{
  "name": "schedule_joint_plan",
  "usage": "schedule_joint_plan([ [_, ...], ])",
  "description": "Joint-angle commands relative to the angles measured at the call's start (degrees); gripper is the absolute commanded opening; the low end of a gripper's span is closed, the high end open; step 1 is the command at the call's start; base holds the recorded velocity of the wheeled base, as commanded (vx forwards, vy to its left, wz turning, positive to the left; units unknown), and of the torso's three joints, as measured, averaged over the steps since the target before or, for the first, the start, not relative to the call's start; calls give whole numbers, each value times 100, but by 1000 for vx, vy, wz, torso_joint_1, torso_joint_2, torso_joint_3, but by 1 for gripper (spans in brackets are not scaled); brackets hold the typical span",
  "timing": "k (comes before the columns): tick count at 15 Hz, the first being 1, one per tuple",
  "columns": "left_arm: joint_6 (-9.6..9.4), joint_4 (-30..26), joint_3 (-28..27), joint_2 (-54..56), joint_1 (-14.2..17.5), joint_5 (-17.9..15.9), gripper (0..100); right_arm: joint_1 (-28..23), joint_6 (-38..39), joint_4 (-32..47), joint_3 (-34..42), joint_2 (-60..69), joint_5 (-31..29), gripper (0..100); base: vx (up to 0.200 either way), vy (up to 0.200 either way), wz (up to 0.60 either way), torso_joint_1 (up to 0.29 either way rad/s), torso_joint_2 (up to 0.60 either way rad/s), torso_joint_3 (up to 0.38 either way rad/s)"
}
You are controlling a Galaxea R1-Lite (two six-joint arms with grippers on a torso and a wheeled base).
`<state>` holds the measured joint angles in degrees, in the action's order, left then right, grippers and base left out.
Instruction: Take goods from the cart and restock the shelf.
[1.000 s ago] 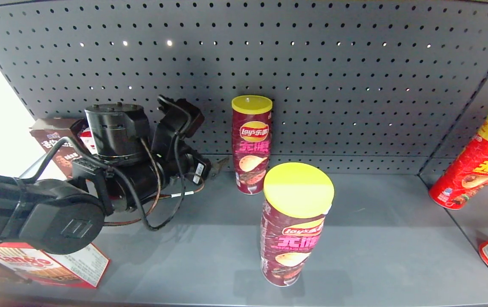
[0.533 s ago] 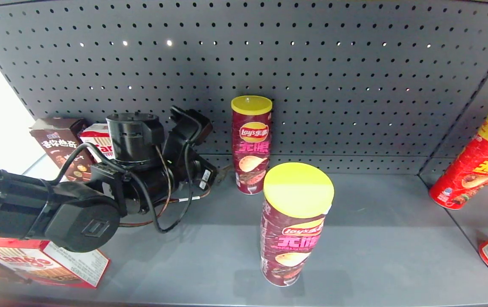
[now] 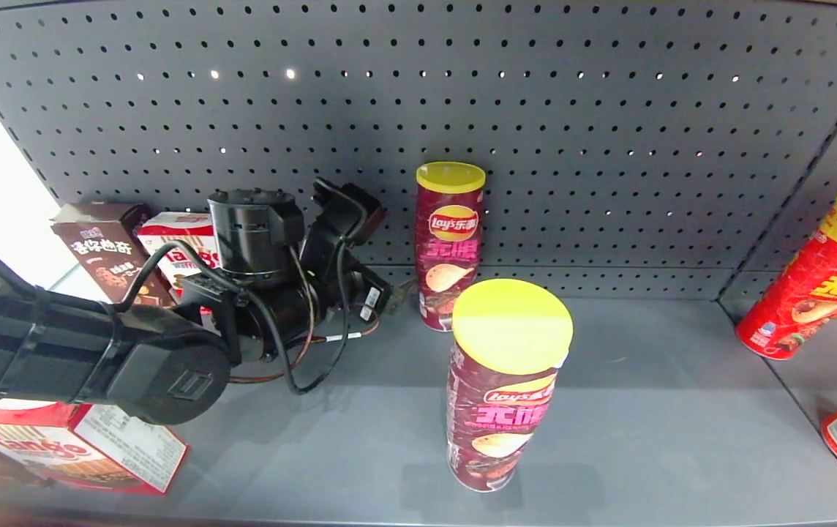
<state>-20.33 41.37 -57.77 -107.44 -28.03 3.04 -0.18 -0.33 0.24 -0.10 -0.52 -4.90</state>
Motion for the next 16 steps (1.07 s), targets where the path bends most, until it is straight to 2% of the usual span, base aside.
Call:
schedule_joint_plan([
  [1, 3, -7, -94, -76, -80, 13, 100, 1, -2, 2, 1, -9, -2, 100, 0, 0, 0, 0, 0, 0],
  [12, -6, 11, -155, -58, -168, 83, 100, 1, -2, 2, 1, -9, -2, 100, 0, 0, 0, 0, 0, 0],
  [14, 3, -59, -314, 135, -151, 92, 100, 1, -2, 2, 1, -9, -2, 100, 0, 0, 0, 0, 0, 0],
  [16, 3, -376, -656, 460, -159, 92, 100, 1, -2, 2, 1, -9, -2, 100, 0, 0, 0, 0, 0, 0],
])
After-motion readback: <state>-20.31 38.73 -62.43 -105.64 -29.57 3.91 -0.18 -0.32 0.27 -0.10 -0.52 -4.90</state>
